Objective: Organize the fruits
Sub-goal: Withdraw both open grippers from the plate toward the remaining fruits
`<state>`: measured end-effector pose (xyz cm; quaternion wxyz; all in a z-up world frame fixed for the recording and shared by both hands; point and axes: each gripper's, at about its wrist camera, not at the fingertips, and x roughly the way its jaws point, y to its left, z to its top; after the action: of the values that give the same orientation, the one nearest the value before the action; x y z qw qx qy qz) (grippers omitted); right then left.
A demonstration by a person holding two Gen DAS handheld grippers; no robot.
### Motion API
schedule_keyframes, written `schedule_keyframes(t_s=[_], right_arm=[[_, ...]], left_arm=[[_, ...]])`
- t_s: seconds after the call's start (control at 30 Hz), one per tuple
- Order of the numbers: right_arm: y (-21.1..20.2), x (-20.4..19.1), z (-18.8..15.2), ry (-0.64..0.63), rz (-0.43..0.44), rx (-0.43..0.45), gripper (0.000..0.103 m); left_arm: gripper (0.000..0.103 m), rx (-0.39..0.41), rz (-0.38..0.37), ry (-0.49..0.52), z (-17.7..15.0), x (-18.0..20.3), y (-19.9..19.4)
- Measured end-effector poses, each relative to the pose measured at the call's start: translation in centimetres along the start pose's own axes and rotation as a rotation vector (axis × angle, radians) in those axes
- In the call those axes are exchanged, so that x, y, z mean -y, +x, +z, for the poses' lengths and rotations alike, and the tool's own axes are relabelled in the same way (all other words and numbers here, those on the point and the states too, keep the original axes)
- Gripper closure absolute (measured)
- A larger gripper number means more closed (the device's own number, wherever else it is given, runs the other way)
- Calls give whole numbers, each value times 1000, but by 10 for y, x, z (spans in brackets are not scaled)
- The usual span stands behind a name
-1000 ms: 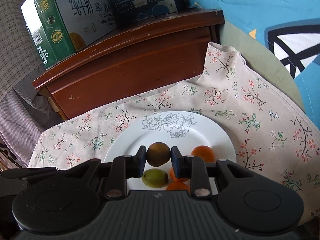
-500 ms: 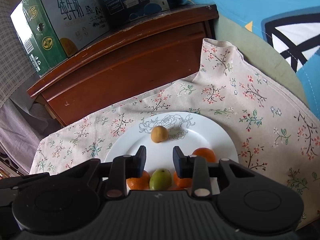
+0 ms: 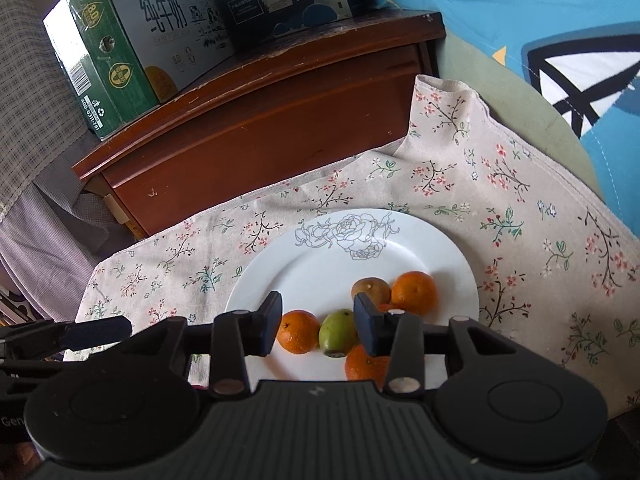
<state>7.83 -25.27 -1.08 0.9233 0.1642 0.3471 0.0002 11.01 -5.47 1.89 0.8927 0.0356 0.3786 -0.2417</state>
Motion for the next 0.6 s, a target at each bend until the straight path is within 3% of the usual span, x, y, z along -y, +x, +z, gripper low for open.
schedule_keyframes(t_s=[0.27,0.6], right_arm=[[-21,-7,-16,28,10,-4,60],[-42,-19,-49,35,43,-52,56]], left_arm=[[33,-7,34,-28,-11,-19,-24],[32,-52,73,-80,-32,-40,-36]])
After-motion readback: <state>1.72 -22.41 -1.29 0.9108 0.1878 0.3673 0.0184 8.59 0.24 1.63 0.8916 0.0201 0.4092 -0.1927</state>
